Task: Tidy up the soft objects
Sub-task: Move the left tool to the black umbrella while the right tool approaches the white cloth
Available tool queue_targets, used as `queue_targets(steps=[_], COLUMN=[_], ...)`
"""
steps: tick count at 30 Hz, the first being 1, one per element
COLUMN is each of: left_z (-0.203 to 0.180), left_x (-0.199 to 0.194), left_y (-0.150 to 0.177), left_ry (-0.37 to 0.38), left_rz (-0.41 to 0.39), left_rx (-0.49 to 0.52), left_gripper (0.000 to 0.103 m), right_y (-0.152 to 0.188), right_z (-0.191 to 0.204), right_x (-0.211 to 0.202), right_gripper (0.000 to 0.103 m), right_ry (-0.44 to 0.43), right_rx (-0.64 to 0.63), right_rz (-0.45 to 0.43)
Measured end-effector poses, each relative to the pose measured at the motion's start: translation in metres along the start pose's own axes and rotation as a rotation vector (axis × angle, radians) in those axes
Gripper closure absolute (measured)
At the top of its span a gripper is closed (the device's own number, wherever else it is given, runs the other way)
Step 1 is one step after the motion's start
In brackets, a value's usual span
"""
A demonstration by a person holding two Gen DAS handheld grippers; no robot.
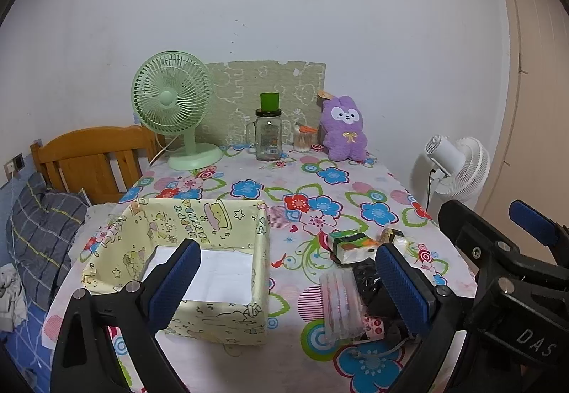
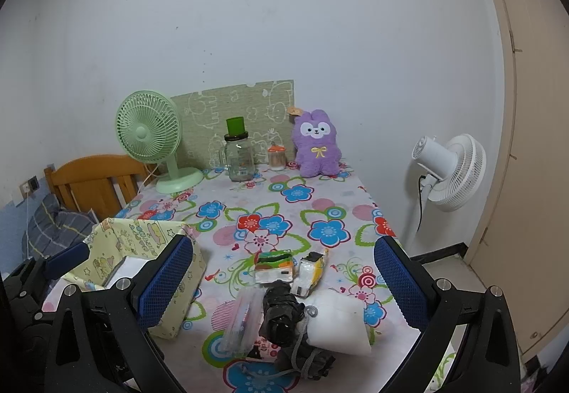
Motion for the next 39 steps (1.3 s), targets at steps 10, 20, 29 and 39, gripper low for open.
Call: queue_targets(steps=[10,20,29,39], left_z=[-0.016,-0.037,-0.060,-0.077], left_x=[0.010,0.031,0.052,0.074], left_y=[0.002,0.011,0.023,0.035], left_ry=[0.014,0.041,0.066,0.078], left_rz=[0.017,0.079,0.143,0.200], left_rx=[0.013,0.031,0.044,0.075], left_gripper=[0.007,0.012,0.013,0.013], right_y=[0.001,0.011,0.023,0.038], right_z=[-0.002,-0.026,-0.044,-0.057], right_x=[0.001,0.014,0.030,0.051], right_gripper=[0.000,0.001,0.006,0.007], right_ry=[0.005,0.007,0.013,0.012], right_rx=[-0.004,0.006,0.021,0.033], right_rz=[0.001,0.036,0.085,0.142])
Point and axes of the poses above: each gripper's, at about its wrist camera, not at the fingertips, and x roughly the way its jaws point, z to its left, y to its underside, the point moved 1 cm from there along x, roughly the way its jaws point, and after that the axes turned 2 degrees about y, right-handed, at the moved point
